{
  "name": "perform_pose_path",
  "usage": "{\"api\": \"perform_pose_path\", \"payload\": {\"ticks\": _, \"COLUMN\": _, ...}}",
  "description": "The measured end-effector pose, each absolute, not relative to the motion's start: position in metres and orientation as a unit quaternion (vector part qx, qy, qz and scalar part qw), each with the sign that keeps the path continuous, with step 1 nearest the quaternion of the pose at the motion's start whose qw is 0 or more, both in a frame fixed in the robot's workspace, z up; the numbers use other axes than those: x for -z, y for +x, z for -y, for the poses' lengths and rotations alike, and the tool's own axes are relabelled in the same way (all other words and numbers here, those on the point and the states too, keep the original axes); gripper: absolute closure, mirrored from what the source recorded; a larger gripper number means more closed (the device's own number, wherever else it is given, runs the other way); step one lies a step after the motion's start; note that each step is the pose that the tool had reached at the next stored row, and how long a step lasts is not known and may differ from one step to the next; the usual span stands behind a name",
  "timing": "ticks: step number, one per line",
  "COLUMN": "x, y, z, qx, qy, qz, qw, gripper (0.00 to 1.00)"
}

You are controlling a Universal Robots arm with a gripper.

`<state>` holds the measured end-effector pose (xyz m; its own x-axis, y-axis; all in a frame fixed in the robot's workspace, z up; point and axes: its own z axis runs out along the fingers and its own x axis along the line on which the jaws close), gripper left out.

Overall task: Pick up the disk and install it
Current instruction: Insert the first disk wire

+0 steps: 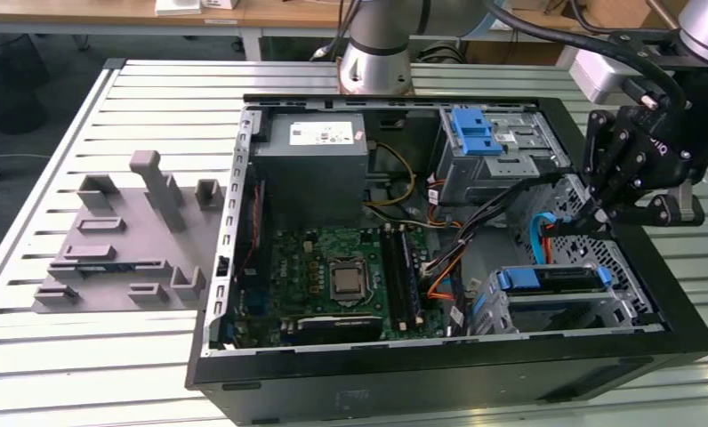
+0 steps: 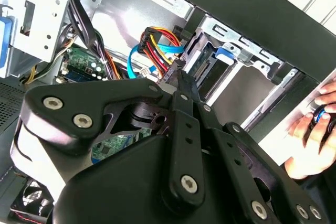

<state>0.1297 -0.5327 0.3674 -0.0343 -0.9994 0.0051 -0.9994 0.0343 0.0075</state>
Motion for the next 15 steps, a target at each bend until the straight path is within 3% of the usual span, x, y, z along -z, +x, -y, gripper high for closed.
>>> {"api": "perform_pose_path", "payload": {"ticks": 2, "x": -0.3674, "y": 0.1297, "z": 0.5326, "qx": 0.001, "qy": 0.695, "qz": 0.719, "qw": 0.004, "gripper": 0.89}}
{"api": "perform_pose_path", "payload": {"ticks": 3, "x": -0.3675, "y": 0.1297, "z": 0.5325, "qx": 0.001, "qy": 0.695, "qz": 0.719, "qw": 0.005, "gripper": 0.82}}
{"api": "perform_pose_path", "payload": {"ticks": 11, "x": -0.3675, "y": 0.1290, "z": 0.5295, "qx": 0.000, "qy": 0.695, "qz": 0.719, "qw": 0.005, "gripper": 0.82}}
{"api": "perform_pose_path", "payload": {"ticks": 12, "x": -0.3675, "y": 0.1289, "z": 0.5289, "qx": -0.001, "qy": 0.695, "qz": 0.719, "qw": 0.005, "gripper": 0.75}}
{"api": "perform_pose_path", "payload": {"ticks": 15, "x": -0.3675, "y": 0.1285, "z": 0.5255, "qx": -0.002, "qy": 0.695, "qz": 0.719, "qw": 0.006, "gripper": 0.75}}
